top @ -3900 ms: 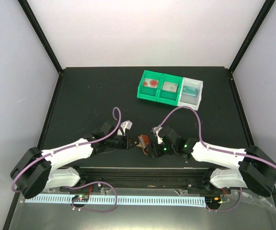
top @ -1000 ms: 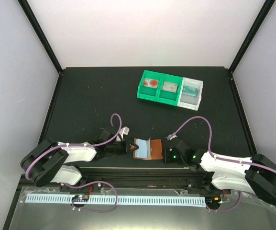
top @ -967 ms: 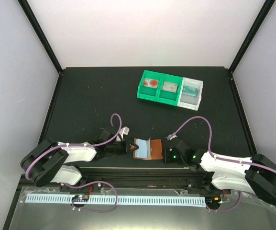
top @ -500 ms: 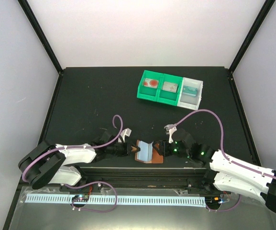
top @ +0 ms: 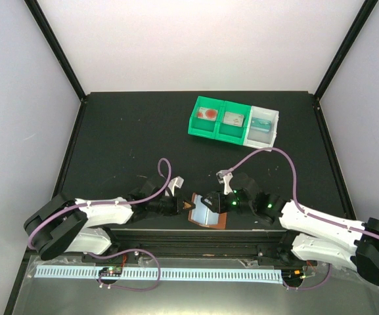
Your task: Take the credit cards out of the card holder
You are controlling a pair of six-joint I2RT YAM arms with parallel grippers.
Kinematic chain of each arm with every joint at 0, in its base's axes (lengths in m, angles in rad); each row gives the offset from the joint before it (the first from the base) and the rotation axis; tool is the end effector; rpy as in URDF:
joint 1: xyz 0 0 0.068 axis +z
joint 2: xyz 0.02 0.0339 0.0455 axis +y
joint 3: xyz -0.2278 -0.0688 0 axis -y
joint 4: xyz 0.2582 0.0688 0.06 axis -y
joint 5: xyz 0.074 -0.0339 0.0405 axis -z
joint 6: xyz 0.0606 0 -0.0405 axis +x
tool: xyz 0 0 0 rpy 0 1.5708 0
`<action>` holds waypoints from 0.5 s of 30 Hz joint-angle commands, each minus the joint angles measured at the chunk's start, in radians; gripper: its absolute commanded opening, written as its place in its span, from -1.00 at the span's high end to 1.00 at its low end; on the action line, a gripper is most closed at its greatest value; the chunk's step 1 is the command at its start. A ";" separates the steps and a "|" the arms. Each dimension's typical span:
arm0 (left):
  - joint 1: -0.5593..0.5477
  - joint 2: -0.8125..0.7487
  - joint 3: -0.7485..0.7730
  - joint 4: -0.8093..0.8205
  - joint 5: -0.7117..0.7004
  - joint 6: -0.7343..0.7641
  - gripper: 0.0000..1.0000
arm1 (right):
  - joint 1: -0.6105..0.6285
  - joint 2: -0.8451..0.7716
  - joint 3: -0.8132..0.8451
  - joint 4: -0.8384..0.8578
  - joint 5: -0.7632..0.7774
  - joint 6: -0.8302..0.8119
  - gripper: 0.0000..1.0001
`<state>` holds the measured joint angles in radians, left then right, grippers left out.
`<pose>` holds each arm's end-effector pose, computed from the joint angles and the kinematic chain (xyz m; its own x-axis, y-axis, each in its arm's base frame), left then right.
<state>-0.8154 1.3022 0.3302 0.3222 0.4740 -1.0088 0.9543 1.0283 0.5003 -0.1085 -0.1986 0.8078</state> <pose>0.1557 -0.2057 0.0763 -0.9800 -0.0576 -0.1906 0.1269 0.5568 -0.8209 0.1423 0.2215 0.1510 -0.8819 -0.0190 -0.4710 -0.3678 0.6528 0.6623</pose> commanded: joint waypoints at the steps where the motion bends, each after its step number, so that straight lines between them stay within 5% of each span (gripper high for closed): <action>1: -0.012 -0.057 0.028 -0.013 -0.028 -0.007 0.97 | 0.008 0.061 -0.020 0.089 -0.033 0.044 0.23; 10: -0.023 -0.103 -0.042 0.044 -0.083 -0.061 0.97 | 0.008 0.138 -0.075 0.152 -0.027 0.085 -0.17; 15: -0.026 -0.109 -0.066 0.048 -0.100 -0.077 0.97 | 0.012 0.194 -0.081 0.223 -0.064 0.099 -0.21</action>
<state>-0.8333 1.2152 0.2756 0.3164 0.4053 -1.0595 0.9546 1.1934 0.4297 0.0193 -0.2317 0.8867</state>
